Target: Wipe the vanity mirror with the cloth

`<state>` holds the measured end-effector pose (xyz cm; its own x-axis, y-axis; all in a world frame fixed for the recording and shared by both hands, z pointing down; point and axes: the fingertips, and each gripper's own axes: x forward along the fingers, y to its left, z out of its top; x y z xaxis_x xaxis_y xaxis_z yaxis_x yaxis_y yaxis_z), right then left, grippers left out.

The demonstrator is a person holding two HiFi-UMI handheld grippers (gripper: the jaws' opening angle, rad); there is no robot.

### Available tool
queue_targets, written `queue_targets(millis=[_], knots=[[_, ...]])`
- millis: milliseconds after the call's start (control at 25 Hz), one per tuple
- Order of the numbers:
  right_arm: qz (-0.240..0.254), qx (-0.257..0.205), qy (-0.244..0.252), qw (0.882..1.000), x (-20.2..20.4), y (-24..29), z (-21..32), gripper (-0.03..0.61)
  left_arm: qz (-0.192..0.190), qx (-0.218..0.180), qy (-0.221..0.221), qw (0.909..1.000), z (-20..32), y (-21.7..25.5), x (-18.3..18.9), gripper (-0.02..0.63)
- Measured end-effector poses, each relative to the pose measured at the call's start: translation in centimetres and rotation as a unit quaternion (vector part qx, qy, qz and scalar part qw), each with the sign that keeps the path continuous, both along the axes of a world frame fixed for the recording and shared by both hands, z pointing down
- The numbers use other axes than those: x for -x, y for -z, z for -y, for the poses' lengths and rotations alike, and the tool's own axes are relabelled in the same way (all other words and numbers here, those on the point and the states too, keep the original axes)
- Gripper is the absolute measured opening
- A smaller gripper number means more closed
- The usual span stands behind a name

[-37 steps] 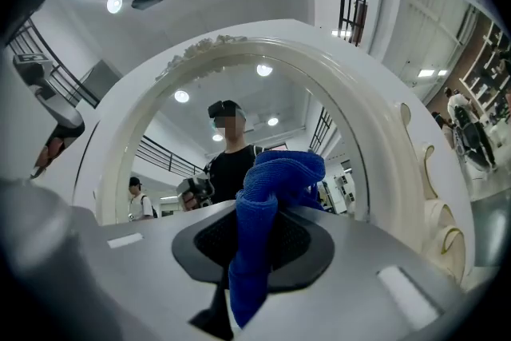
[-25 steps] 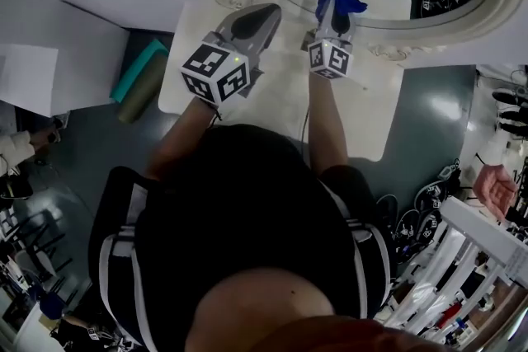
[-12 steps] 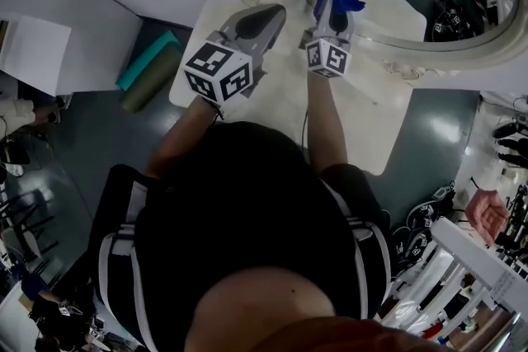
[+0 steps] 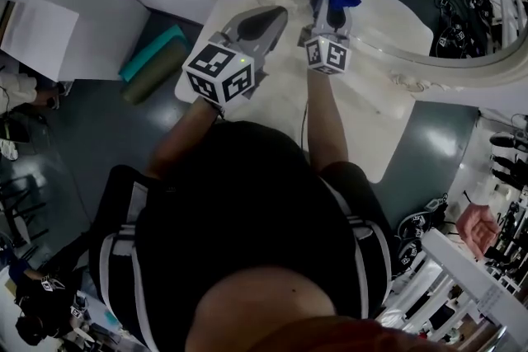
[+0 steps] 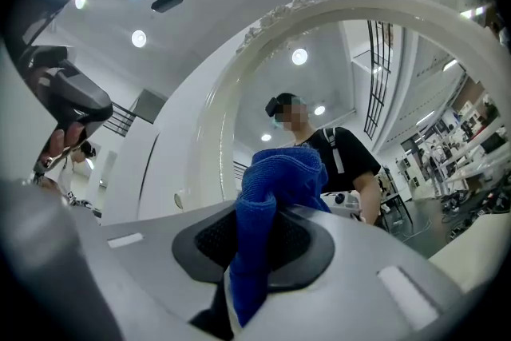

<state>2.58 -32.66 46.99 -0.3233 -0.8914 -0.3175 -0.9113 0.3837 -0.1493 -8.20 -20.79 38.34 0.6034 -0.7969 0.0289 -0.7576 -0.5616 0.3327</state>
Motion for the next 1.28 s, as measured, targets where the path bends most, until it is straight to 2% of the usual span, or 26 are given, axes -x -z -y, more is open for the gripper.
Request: queue_targets(millis=[600,1040,1280], knots=[[-0.037,0.026,0.065,0.997,2.7,-0.1,0.3,0.067,-0.009,-0.001,0.024,0.9997,-2.2,0.1,1.6,0.011],[-0.051,0.046,0.051,0.996,1.9,1.8,-1.9,0.069,-0.016,-0.005,0.013,0.9998,-3.7,0.7,0.9,0.011],[-0.041,0.063,0.026,0.997,-1.1,1.7,-3.9,0.069,-0.018,-0.004,-0.011,0.9998,-4.1,0.1,-1.2,0.011]])
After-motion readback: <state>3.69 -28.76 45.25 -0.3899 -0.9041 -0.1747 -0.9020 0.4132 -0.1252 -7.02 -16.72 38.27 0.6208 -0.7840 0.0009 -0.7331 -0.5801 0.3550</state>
